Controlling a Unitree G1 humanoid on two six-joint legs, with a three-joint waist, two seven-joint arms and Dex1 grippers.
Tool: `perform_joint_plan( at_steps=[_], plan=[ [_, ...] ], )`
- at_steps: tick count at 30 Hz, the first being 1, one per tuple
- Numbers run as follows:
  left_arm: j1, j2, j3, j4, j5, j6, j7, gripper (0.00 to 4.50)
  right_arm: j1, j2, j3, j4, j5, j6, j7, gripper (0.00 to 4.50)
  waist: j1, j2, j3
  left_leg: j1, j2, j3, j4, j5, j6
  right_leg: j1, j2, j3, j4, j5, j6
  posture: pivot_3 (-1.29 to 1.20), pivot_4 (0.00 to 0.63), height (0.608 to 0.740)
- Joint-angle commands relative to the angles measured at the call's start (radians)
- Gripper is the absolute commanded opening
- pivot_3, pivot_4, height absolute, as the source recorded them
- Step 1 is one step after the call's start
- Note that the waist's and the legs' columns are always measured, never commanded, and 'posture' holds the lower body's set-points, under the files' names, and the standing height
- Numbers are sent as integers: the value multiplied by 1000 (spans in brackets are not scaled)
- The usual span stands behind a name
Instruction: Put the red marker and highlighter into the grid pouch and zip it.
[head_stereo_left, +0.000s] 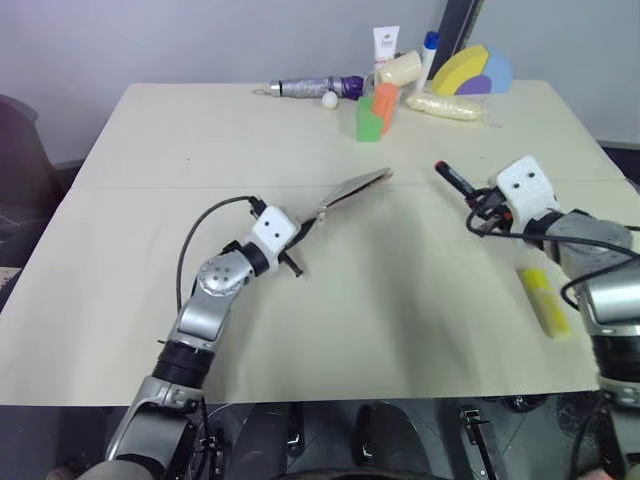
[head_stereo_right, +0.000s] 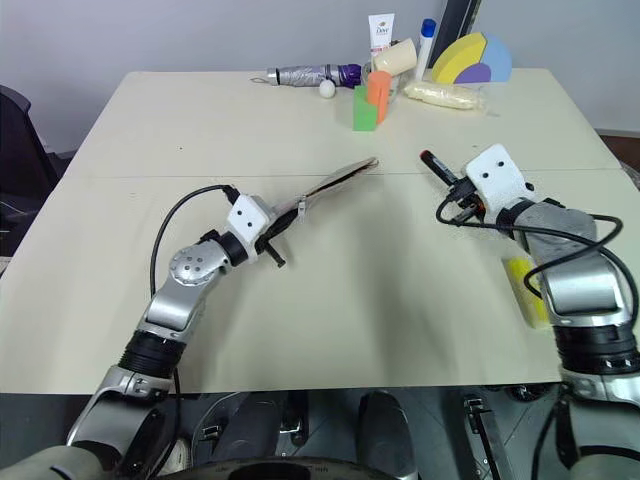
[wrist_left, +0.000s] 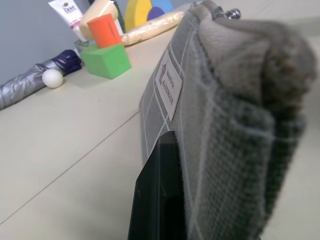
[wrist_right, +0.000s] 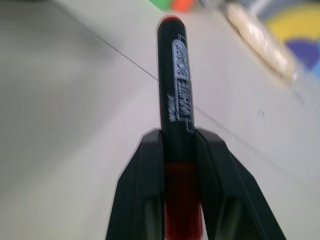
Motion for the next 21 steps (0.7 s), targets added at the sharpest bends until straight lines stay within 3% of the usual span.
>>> perform_joint_plan(
  at_steps=[1, 21],
  plan=[
    [-15, 14, 16, -37, -29, -7, -34, 0, 4, -47, 1, -82, 6, -72, 87, 338, 0, 0, 0, 0, 0, 0, 0, 0, 0, 0, 0, 0, 0, 0, 0, 0, 150, 740],
    [12, 28, -18, -101, -21, 1, -106, 0, -53, -25, 114, -69, -69, -157, 150, 338, 0, -1, 0, 0, 0, 0, 1, 0, -1, 0, -1, 0, 0, 0, 0, 0, 150, 740]
  ],
)
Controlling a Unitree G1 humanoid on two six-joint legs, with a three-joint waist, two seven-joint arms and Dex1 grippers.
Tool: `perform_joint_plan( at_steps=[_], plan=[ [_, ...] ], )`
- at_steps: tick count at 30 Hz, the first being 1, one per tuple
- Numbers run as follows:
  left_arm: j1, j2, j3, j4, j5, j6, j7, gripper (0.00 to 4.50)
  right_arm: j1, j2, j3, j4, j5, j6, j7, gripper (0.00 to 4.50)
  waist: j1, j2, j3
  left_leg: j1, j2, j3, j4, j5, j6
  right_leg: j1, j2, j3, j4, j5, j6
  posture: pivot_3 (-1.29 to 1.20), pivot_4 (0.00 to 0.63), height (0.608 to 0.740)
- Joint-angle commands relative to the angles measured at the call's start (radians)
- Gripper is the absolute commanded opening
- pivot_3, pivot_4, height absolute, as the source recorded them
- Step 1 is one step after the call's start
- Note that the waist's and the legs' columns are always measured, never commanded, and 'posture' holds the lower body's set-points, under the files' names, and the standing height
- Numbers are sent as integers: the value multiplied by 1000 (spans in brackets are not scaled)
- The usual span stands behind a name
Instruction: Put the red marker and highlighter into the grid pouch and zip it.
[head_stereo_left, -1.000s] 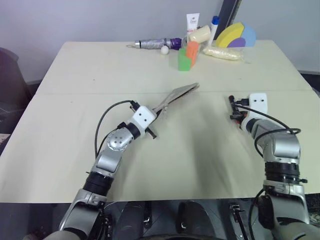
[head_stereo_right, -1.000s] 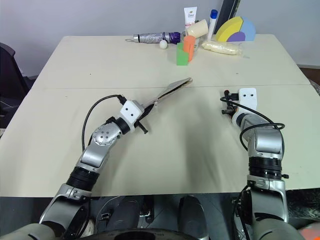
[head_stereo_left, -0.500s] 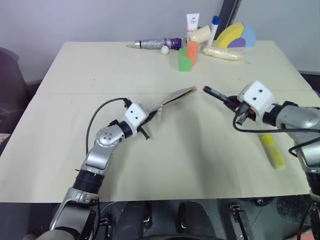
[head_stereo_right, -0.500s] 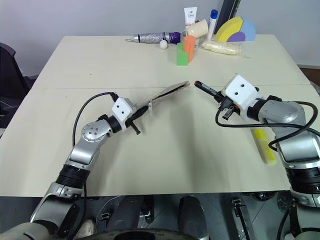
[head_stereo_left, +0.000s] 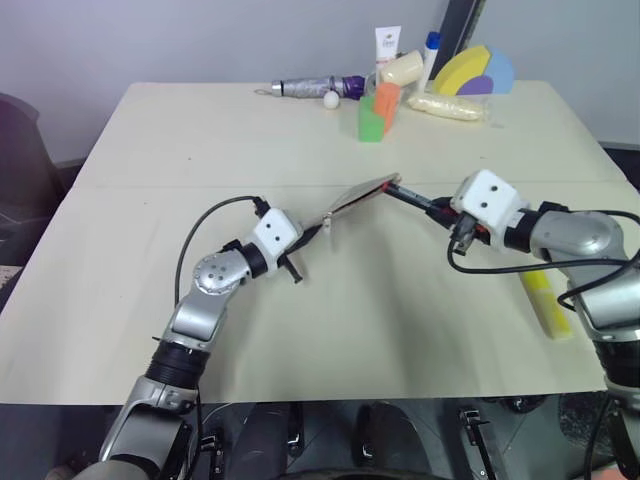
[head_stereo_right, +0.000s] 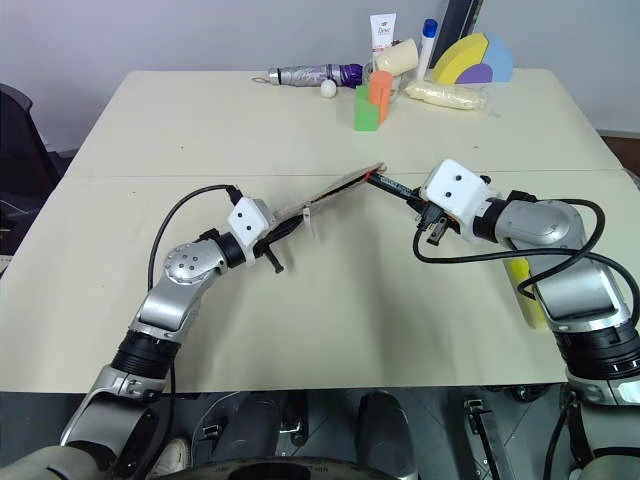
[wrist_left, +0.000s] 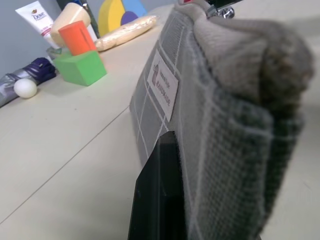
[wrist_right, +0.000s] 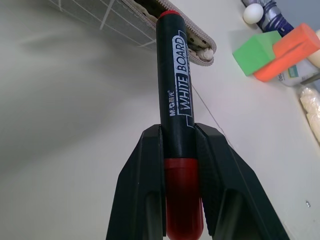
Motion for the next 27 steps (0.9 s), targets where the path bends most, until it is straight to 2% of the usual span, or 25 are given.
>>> perform_joint_plan(
  at_steps=[1, 8, 21, 27],
  plan=[
    [6, 13, -10, -53, -6, -24, -24, 0, -15, -20, 14, -19, -35, -48, 22, 338, 0, 0, 0, 0, 0, 0, 0, 0, 0, 0, 0, 0, 0, 0, 0, 0, 150, 740],
    [5, 60, -37, -49, 15, -66, -78, 0, 9, -73, 82, -32, -135, -179, 93, 338, -1, 0, 0, 0, 0, 0, 0, 0, 0, 0, 0, 0, 0, 0, 0, 0, 150, 740],
    [13, 87, -43, -54, -8, -95, -168, 0, -14, -22, 113, -101, -146, -193, 143, 338, -1, 0, 0, 0, 0, 0, 0, 0, 0, 0, 0, 0, 0, 0, 0, 0, 150, 740],
    [9, 94, -71, -83, -29, -101, -243, 0, -26, -3, 197, -181, -184, -240, 191, 338, -1, 0, 0, 0, 0, 0, 0, 0, 0, 0, 0, 0, 0, 0, 0, 0, 150, 740]
  ],
)
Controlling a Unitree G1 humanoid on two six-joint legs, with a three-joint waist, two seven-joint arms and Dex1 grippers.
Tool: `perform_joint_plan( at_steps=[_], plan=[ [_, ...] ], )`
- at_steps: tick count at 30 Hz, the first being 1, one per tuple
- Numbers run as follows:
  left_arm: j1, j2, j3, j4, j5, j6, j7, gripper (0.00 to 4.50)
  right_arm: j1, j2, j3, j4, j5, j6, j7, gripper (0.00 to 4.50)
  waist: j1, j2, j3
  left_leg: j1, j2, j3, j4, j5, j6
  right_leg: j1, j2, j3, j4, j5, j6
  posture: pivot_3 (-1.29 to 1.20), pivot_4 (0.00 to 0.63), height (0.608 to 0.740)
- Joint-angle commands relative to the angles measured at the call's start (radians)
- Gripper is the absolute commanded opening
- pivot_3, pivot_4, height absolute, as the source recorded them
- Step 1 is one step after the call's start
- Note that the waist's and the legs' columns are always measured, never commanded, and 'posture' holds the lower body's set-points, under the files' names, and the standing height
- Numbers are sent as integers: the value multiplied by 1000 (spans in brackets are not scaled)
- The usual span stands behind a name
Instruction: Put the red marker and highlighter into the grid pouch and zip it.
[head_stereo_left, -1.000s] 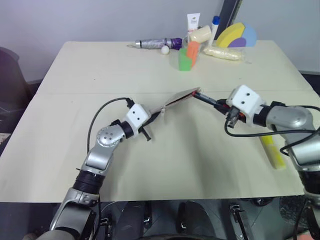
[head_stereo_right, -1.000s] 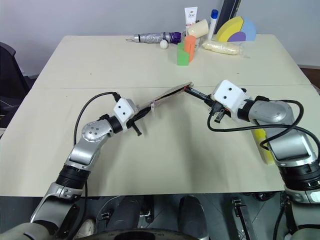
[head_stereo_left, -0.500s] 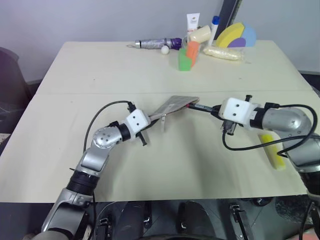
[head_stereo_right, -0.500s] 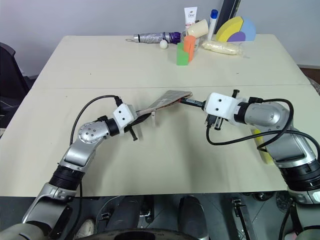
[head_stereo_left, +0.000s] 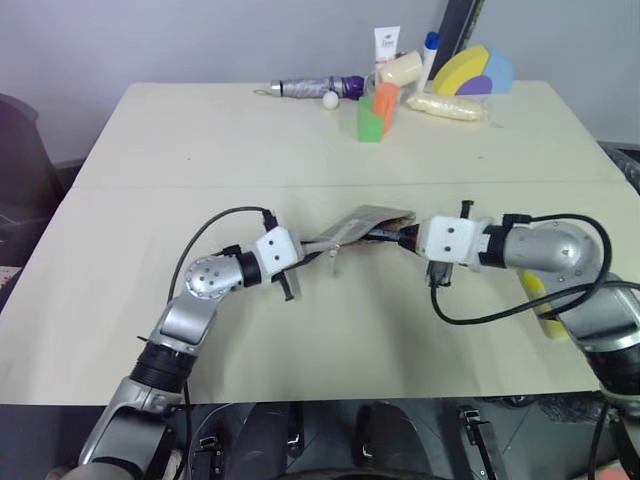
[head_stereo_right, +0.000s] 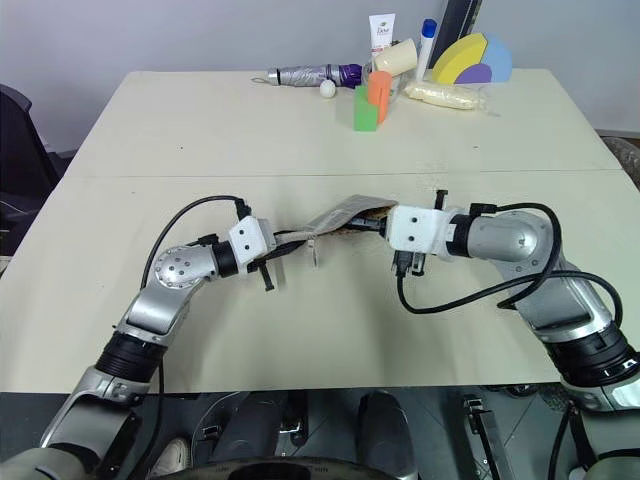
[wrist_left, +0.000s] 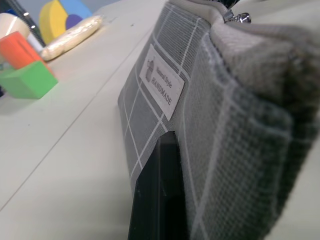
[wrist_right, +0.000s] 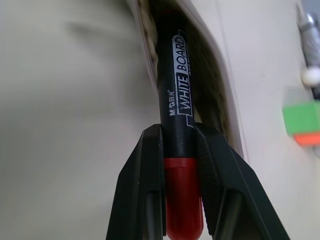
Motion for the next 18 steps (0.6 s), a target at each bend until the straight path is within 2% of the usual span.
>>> perform_joint_plan(
  at_steps=[1, 7, 13, 15, 18],
  plan=[
    [-8, 8, -26, -58, -28, -30, -53, 0, -30, 18, 44, -79, -26, -52, 28, 338, -1, 0, 0, 0, 0, 0, 0, 0, 0, 0, 0, 0, 0, 0, 0, 0, 150, 740],
    [-10, 32, -26, -51, -26, -54, -107, 0, -24, 18, 55, -62, -78, -105, 47, 338, 0, 0, 0, 0, 0, 0, 0, 0, 0, 0, 0, 0, 0, 0, 0, 0, 150, 740],
    [-17, 31, -14, -39, -32, -56, -112, 0, -22, 18, -22, -60, -51, -48, 33, 3272, 1, 0, 0, 0, 0, 0, 1, 0, 0, 0, 0, 0, 0, 0, 0, 0, 150, 740],
    [-18, 18, -3, -36, -46, -38, -99, 0, -9, 22, -91, -87, 7, 40, 28, 4306, 1, 0, 0, 0, 0, 0, 1, 0, 0, 0, 0, 0, 0, 0, 0, 0, 150, 740],
    [-21, -14, 10, -26, -66, -5, -65, 0, 37, 10, -231, -134, 106, 201, 28, 4306, 4, 0, 0, 0, 0, -1, 1, 0, 0, 1, 0, 0, 0, 0, 0, 0, 150, 740]
  ],
)
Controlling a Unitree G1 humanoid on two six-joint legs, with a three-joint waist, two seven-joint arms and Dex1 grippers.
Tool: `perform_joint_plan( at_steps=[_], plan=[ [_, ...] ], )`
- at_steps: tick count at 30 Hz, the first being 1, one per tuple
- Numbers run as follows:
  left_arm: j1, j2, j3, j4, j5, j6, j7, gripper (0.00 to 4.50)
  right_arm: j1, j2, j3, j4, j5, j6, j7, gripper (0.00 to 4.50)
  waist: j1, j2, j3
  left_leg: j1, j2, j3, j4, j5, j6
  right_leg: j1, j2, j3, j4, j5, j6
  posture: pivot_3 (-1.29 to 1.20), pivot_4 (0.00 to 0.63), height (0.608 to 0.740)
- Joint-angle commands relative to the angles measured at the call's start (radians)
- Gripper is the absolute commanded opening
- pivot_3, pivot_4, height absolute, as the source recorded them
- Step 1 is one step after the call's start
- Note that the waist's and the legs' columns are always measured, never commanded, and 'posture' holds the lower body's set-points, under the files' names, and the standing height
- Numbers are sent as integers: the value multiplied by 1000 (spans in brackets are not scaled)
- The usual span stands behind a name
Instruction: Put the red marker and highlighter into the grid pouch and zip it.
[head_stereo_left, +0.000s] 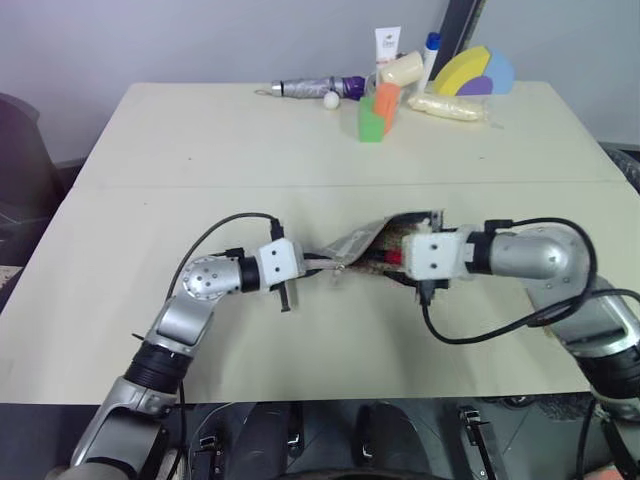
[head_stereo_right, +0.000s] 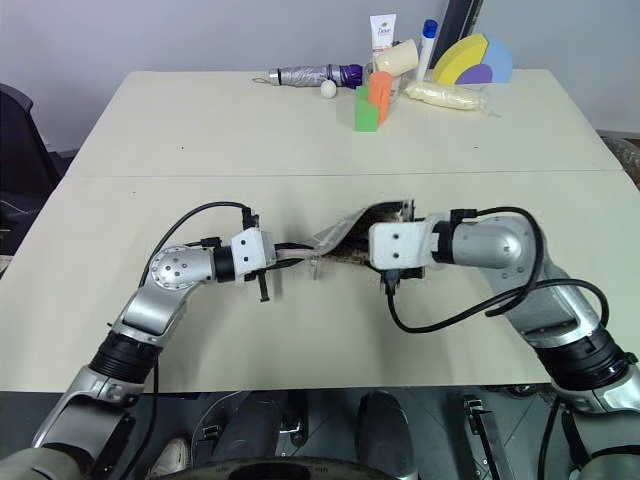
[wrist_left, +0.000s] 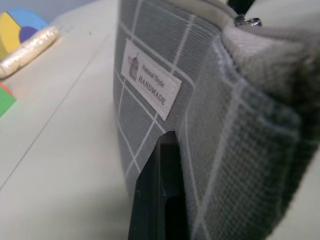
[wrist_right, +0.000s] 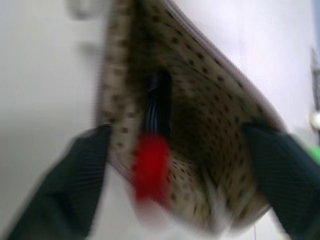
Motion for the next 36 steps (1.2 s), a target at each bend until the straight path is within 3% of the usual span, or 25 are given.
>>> perform_joint_plan(
  at_steps=[1, 8, 12, 19, 23, 24, 25, 29, 31, 36],
  plan=[
    [-17, -41, 22, -8, -41, 26, 41, 0, 50, -17, -204, -70, 109, 173, -19, 4306, 2, 0, 0, 0, 0, 0, 0, 0, 0, 0, 0, 0, 0, 0, 0, 0, 150, 740],
    [-45, -135, -9, 61, -17, 38, 96, 0, 324, -7, -539, -96, 188, 449, -77, 4306, 5, 0, 0, 1, 0, -2, 0, 0, 1, 3, -2, -1, -1, 0, 0, 0, 150, 740],
    [-79, -183, -38, 133, 6, 12, 110, 0, 496, 63, -680, -82, 195, 605, -166, 4306, 6, 0, 0, 2, -1, -3, 0, -2, 4, 5, -2, -2, -2, 0, 0, 0, 150, 740],
    [-142, -236, -56, 255, 29, -51, 119, 0, 590, 223, -767, -55, 177, 703, -370, 4306, 13, 3, -2, 3, -1, -3, 1, -4, 6, 4, -2, -1, -1, 0, 0, 0, 150, 740],
    [-157, -247, -56, 286, 36, -79, 121, 0, 603, 270, -788, 8, 214, 731, -409, 4306, 22, 3, -2, 3, -1, -3, 1, -4, 6, 4, 0, -1, -1, 0, 0, 0, 150, 740],
    [-157, -247, -55, 288, 36, -81, 122, 0, 597, 277, -794, 12, 230, 743, -411, 3800, 22, 3, -2, 3, -1, -3, 1, -4, 7, 5, 0, -1, -1, 0, 0, 0, 150, 740],
    [-158, -247, -54, 290, 35, -83, 123, 0, 594, 281, -798, 14, 243, 749, -413, 3594, 22, 3, -2, 3, -1, -3, 1, -4, 7, 5, 0, -1, -1, 0, 0, 0, 150, 740],
    [-154, -243, -48, 286, 45, -82, 145, 0, 555, 259, -762, 49, 256, 719, -432, 1578, 22, 2, -2, 3, -1, -3, 1, -4, 7, 5, 0, -1, -1, 0, 0, 0, 150, 740],
    [-156, -238, -44, 287, 50, -82, 158, 0, 542, 233, -739, 54, 260, 718, -428, 834, 22, 3, -2, 3, -1, -3, 1, -4, 7, 5, 0, -1, -1, 0, 0, 0, 150, 740],
    [-168, -222, -30, 298, 61, -94, 188, 0, 544, 54, -592, -105, 252, 527, -301, 842, 18, 4, -2, 3, -1, -3, 1, -4, 7, 4, 0, -1, -1, 0, 0, 0, 150, 740]
  ],
)
